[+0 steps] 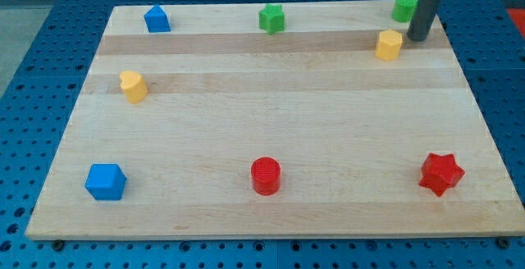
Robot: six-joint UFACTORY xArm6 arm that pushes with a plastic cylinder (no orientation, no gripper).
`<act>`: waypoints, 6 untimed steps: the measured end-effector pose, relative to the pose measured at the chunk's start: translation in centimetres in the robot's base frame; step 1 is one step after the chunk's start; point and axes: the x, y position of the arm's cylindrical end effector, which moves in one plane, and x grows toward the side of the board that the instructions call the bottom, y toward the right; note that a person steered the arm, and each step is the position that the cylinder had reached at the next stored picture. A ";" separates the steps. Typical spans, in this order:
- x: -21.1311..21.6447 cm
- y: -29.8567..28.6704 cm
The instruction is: Push yellow hexagon closer to the green circle
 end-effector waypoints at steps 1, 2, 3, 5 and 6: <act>3.4 1.1; 5.5 -2.1; 5.8 -6.0; 3.3 -6.5; 2.0 -6.6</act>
